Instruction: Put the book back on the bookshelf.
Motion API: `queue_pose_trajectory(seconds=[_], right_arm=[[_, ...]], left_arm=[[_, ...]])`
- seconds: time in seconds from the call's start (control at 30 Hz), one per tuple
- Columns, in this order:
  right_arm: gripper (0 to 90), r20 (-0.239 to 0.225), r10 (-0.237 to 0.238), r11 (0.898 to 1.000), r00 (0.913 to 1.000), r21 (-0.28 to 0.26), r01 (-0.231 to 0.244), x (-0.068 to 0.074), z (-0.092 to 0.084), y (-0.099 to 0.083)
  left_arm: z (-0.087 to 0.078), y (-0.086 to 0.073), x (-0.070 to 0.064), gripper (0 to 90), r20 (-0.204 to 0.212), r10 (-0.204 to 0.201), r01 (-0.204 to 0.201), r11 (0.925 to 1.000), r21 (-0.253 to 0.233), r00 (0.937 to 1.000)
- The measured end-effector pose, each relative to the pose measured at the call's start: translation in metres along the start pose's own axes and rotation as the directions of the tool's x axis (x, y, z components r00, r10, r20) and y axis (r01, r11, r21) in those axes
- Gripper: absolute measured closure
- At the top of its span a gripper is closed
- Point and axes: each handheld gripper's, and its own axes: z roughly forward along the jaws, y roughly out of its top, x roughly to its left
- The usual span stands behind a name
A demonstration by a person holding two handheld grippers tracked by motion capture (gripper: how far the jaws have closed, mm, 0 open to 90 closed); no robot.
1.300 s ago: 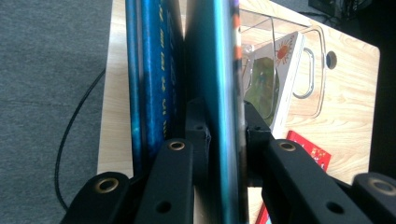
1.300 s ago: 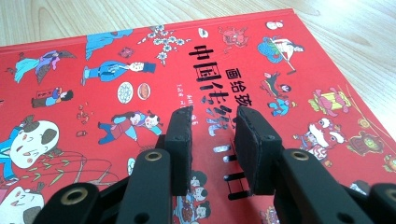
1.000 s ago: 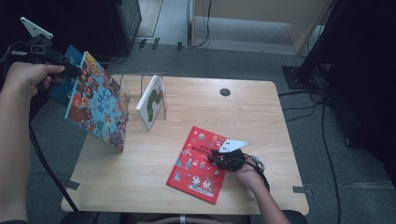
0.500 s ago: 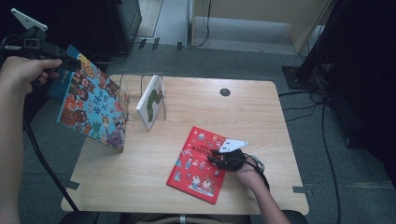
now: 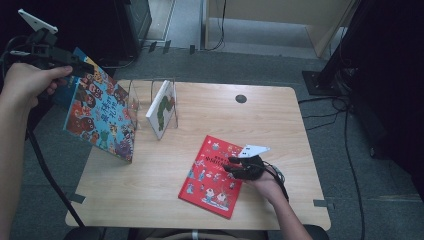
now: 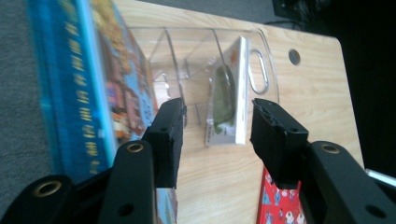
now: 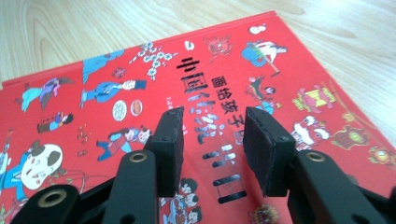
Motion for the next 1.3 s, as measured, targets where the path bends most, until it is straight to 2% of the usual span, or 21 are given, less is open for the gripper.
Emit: queue_pose_trajectory(seconds=[0.13,0.43,0.53,0.63,0.7,0.83,0.9,1.03,1.07,1.13,1.23,1.3], right_arm=[[54.7,0.008,0.0,1.0,1.0,-0.003,0.0,0.0,0.0,0.002],[54.5,0.021,0.015,1.0,0.9997,-0.02,-0.015,-0.003,0.001,0.004],[54.4,0.021,0.025,0.999,0.9995,-0.041,-0.025,-0.005,0.001,0.005],[54.0,0.02,0.031,0.999,0.9993,-0.03,-0.03,-0.006,0.001,0.008],[56.3,0.029,0.033,0.999,0.999,-0.033,-0.032,-0.007,0.001,0.009],[55.7,0.041,0.052,0.998,0.9978,-0.034,-0.05,-0.009,0.0,0.01],[57.3,0.056,0.053,0.998,0.997,-0.043,-0.051,-0.011,0.0,0.011],[60.9,0.076,0.044,0.998,0.9962,-0.057,-0.039,-0.011,-0.002,0.012],[61.2,0.076,0.042,0.998,0.9962,-0.055,-0.037,-0.012,-0.002,0.012],[61.3,0.075,0.044,0.998,0.9962,-0.052,-0.04,-0.012,-0.001,0.012],[60.8,0.077,0.043,0.998,0.9961,-0.042,-0.04,-0.013,0.0,0.011],[59.9,0.076,0.038,0.999,0.9963,-0.04,-0.035,-0.012,0.0,0.011]], left_arm=[[0.005,-0.008,-0.01,49.3,0.006,0.026,-0.026,0.9996,0.007,0.9996],[0.017,-0.026,-0.023,46.1,0.022,0.051,-0.052,0.9984,0.025,0.9984],[0.022,-0.034,-0.027,45.6,0.045,0.055,-0.056,0.998,0.031,0.9975],[0.026,-0.043,-0.029,45.2,0.045,0.07,-0.071,0.9974,0.013,0.9965],[0.031,-0.049,-0.029,45.2,0.062,0.066,-0.067,0.9976,0.017,0.9959],[0.042,-0.062,-0.033,45.1,0.058,0.093,-0.094,0.9952,0.025,0.994],[0.046,-0.067,-0.035,45.1,0.062,0.098,-0.1,0.9947,0.026,0.9933],[0.055,-0.077,-0.041,44.8,0.042,0.118,-0.119,0.9924,0.032,0.9922],[0.058,-0.081,-0.043,44.7,0.035,0.133,-0.135,0.9902,0.037,0.9905],[0.06,-0.087,-0.046,44.9,0.044,0.153,-0.155,0.9876,0.026,0.9872],[0.066,-0.095,-0.049,45.0,0.075,0.163,-0.165,0.9861,0.018,0.9837],[0.071,-0.1,-0.05,45.1,0.082,0.171,-0.173,0.9846,0.022,0.9819]])
